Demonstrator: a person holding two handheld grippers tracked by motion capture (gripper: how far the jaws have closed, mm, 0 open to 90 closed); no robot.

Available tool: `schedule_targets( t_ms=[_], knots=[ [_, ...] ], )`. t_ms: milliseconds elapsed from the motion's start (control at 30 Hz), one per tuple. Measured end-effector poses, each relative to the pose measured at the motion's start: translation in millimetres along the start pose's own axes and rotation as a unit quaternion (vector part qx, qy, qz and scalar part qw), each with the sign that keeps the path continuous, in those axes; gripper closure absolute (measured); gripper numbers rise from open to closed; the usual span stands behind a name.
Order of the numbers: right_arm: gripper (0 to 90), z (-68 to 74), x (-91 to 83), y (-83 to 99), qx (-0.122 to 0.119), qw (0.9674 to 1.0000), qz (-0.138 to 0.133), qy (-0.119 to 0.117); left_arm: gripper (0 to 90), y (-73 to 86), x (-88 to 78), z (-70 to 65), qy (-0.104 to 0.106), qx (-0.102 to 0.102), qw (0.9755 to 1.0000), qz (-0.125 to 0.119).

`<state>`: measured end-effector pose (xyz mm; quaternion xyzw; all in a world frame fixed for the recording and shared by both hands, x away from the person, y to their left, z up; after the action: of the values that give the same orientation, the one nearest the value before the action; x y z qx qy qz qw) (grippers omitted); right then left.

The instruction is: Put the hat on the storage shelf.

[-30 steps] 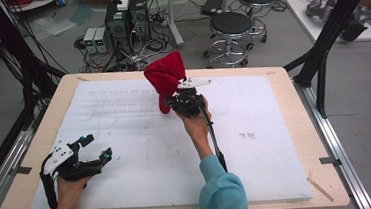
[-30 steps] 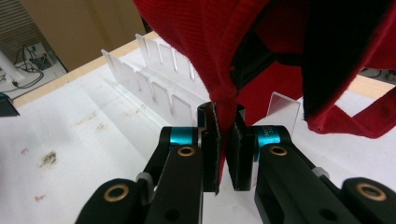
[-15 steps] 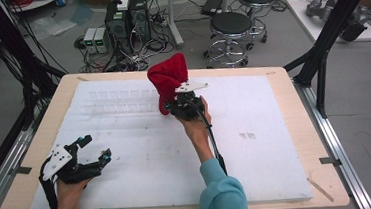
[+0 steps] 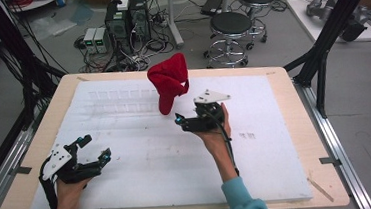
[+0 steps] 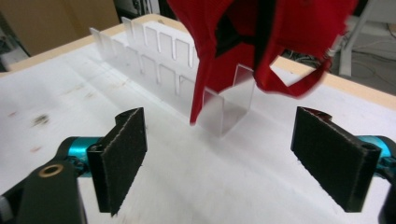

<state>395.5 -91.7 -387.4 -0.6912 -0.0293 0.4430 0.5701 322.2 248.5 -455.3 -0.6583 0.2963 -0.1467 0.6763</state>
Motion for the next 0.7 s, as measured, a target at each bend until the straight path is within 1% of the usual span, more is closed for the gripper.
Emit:
schedule_targets(
  t_ms=[33, 67, 100, 133, 167, 200, 233, 267, 333, 400, 433, 500, 533, 567, 600, 667, 700],
  knots=[
    [11.7, -1.2, -8.4, 3.3, 0.002, 1.0, 0.004, 0.0, 10.9, 0.1, -0.1, 0.0, 0.0, 0.0, 1.0, 0.0],
    [11.8, -2.1, -17.4, 5.9, 0.002, 1.0, 0.001, -0.001, 10.9, 0.0, 0.0, 0.0, 0.0, 0.0, 1.0, 0.0],
    [11.8, -2.6, -27.1, 7.7, 0.004, 0.9999, -0.008, -0.005, 10.9, 0.0, 0.0, 0.1, 0.001, 0.0, 1.0, 0.0],
    [11.8, -3.5, -47.6, 12.0, -0.004, 0.999, -0.044, 0.002, 10.9, 0.1, -0.2, 0.3, 0.001, -0.002, 1.0, 0.0],
    [11.8, -4.7, -57.4, 16.4, -0.012, 0.9982, -0.058, 0.011, 10.9, -0.1, -0.4, 1.1, 0.002, -0.006, 1.0, -0.001],
    [11.8, -4.7, -57.4, 16.4, -0.012, 0.9982, -0.058, 0.011, 10.9, -0.1, -0.4, 1.1, 0.002, -0.006, 1.0, -0.001],
    [11.8, -7.9, -74.2, 28.4, -0.016, 0.9978, -0.062, 0.017, 10.9, 0.0, -0.5, 1.6, 0.002, -0.007, 1.0, -0.001],
    [11.8, -7.9, -74.2, 28.4, -0.016, 0.9978, -0.062, 0.017, 10.9, 0.0, -0.6, 1.7, 0.002, -0.007, 1.0, 0.0],
    [11.8, -12.6, -90.1, 43.0, -0.023, 0.9966, -0.075, 0.026, 10.9, 0.0, -0.3, 0.8, 0.002, -0.005, 1.0, -0.001],
    [11.8, -18.3, -102.7, 61.4, -0.026, 0.9947, -0.091, 0.041, 10.9, 0.0, -0.1, 0.2, 0.002, -0.001, 1.0, 0.001],
    [11.8, -24.4, -110.0, 82.5, -0.03, 0.9923, -0.108, 0.054, 10.9, 0.0, 0.0, -0.1, 0.003, -0.001, 1.0, 0.0],
    [11.8, -31.7, -111.6, 103.4, -0.02, 0.9914, -0.116, 0.056, 10.9, 0.1, -0.4, 0.3, 0.003, -0.002, 1.0, 0.0],
    [11.8, -31.7, -111.6, 103.4, -0.02, 0.9914, -0.116, 0.056, 10.9, 0.1, -0.6, 0.7, 0.004, -0.002, 1.0, -0.001],
    [11.9, -38.9, -111.3, 120.9, -0.006, 0.99, -0.126, 0.064, 10.9, 0.1, -1.0, 0.5, 0.004, -0.004, 1.0, -0.002],
    [11.9, -38.9, -111.3, 120.9, -0.006, 0.99, -0.126, 0.064, 10.9, 0.0, -1.4, 0.4, 0.005, -0.004, 1.0, -0.003],
    [11.8, -43.3, -109.7, 134.5, 0.004, 0.9882, -0.137, 0.068, 10.9, 0.1, -1.8, 0.2, 0.005, -0.003, 1.0, -0.004],
    [11.8, -47.0, -107.6, 143.8, 0.005, 0.9864, -0.145, 0.076, 10.9, 0.1, -1.9, -0.1, 0.005, -0.003, 1.0, -0.004]
  ],
)
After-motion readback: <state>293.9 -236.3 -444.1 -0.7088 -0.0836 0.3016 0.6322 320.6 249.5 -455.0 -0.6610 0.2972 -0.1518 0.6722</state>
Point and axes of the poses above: each handheld gripper's, and its own axes: x roughly forward along the jaws, y roughly out of its underside, z roughly to its left, the point moved 6 cm from there along x, roughly forward along the jaws, and after that the axes turned 9 degrees about z, right-handed, at the moved point
